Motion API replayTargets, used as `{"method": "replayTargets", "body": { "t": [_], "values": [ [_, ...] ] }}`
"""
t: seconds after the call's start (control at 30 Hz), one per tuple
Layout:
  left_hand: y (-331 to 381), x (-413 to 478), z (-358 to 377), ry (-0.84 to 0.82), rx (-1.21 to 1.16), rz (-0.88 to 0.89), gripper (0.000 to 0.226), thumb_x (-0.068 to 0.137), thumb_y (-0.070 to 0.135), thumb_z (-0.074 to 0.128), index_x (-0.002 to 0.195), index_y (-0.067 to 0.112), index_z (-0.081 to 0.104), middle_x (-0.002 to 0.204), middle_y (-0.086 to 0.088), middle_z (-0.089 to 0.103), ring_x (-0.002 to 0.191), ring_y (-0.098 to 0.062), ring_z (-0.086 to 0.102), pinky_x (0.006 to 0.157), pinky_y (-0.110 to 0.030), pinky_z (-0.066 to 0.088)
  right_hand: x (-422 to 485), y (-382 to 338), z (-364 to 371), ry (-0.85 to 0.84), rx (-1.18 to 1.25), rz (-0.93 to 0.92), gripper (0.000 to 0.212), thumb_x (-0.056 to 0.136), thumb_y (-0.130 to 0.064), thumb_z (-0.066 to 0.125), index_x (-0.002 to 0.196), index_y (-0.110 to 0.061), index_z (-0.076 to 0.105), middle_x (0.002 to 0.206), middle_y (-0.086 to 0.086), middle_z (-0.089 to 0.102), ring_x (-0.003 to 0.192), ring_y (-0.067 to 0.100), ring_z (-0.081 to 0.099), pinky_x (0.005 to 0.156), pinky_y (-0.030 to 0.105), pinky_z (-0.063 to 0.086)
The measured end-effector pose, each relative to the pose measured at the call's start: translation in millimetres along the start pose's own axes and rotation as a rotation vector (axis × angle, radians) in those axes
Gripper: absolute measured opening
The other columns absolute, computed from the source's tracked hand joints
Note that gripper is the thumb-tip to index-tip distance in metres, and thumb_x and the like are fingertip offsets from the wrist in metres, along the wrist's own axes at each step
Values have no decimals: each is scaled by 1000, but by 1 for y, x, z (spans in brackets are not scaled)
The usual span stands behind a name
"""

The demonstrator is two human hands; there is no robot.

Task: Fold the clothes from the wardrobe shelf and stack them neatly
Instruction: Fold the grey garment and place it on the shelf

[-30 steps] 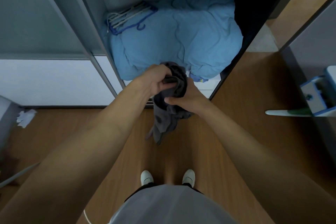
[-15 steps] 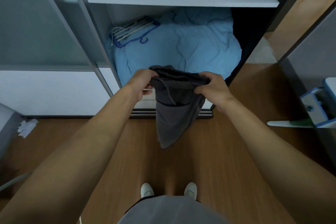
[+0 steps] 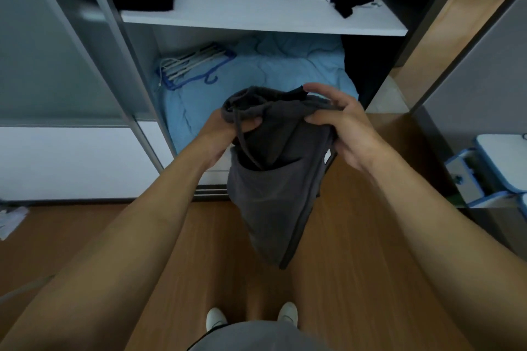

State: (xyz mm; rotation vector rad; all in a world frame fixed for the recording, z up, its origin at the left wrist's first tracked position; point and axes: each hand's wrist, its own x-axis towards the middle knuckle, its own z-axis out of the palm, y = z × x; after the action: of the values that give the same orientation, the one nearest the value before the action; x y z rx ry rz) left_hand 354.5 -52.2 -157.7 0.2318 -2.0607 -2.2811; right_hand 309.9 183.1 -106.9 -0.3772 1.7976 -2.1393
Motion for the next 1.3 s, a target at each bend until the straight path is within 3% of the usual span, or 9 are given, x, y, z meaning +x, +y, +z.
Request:
{"method": "replayTargets", "body": {
  "t": [0.1, 0.2, 0.33, 0.5, 0.73, 0.9, 1.0, 1.13, 1.3],
  "values": [
    [23, 5, 18, -21, -194, 19, 23, 80, 14, 77, 103, 18, 76, 110, -5, 75, 106, -19, 70, 88, -27, 57, 1, -2, -13, 75, 270, 72, 48, 85, -30, 75, 129, -13, 65, 126, 14, 68, 120, 28, 63, 103, 41, 49],
    [38, 8, 32, 20, -194, 15, 27, 86, 12, 72, 113, 12, 70, 113, -9, 74, 108, -22, 69, 96, -32, 54, -9, 8, -13, 27, 57, 273, 44, 82, -56, 70, 109, -22, 77, 117, 4, 73, 111, 18, 69, 89, 28, 56],
    [29, 2, 27, 67, -195, -88, 22, 93, 19, 66, 113, 11, 69, 102, -2, 77, 98, -15, 71, 85, -27, 56, -14, 15, -7, 90, 22, 189, 30, 86, -22, 77, 112, -10, 71, 109, 8, 76, 102, 20, 72, 79, 25, 58],
    [-9, -27, 5, -259, -146, -293, 82, 67, 52, 79, 135, 13, 55, 134, -8, 63, 120, -20, 63, 98, -31, 53, -17, 14, 9, 105, 142, 238, 30, 87, -14, 74, 115, -5, 69, 110, 11, 75, 103, 24, 72, 88, 33, 58],
    [5, -21, 30, -39, 10, -173, 20, 91, 18, 69, 111, 20, 69, 106, 4, 75, 105, -15, 70, 85, -21, 55, -11, -9, -12, 140, 90, 545, 37, 84, -26, 77, 116, -9, 68, 105, 11, 76, 94, 26, 74, 74, 38, 61],
    [27, -23, 45, 80, -281, -260, 23, 94, 14, 64, 116, 11, 68, 101, -8, 77, 87, -20, 75, 68, -27, 60, -31, 22, -27, 3, 225, 398, 56, 87, -49, 67, 133, -18, 58, 130, 6, 67, 121, 24, 63, 103, 42, 50],
    [35, -24, 43, 113, -376, -359, 26, 96, 19, 62, 120, 9, 67, 101, -12, 76, 84, -23, 75, 66, -31, 61, -51, 54, -14, -26, 201, 430, 56, 85, -43, 70, 134, -16, 59, 129, 7, 68, 120, 26, 64, 101, 42, 51],
    [23, -25, 16, 16, -482, -307, 44, 101, 40, 52, 126, 6, 65, 122, -17, 69, 112, -28, 68, 91, -36, 57, -47, 53, 2, 86, 330, 288, 36, 87, -22, 75, 120, -10, 69, 120, 13, 71, 111, 29, 68, 85, 35, 58],
    [-32, -36, -15, -291, -458, -289, 86, 88, 70, 45, 152, 14, 35, 154, -13, 43, 142, -29, 41, 117, -45, 32, -44, 47, 7, 83, 410, 407, 41, 90, -27, 71, 126, -6, 65, 123, 15, 69, 113, 30, 67, 88, 40, 58]
  ]
}}
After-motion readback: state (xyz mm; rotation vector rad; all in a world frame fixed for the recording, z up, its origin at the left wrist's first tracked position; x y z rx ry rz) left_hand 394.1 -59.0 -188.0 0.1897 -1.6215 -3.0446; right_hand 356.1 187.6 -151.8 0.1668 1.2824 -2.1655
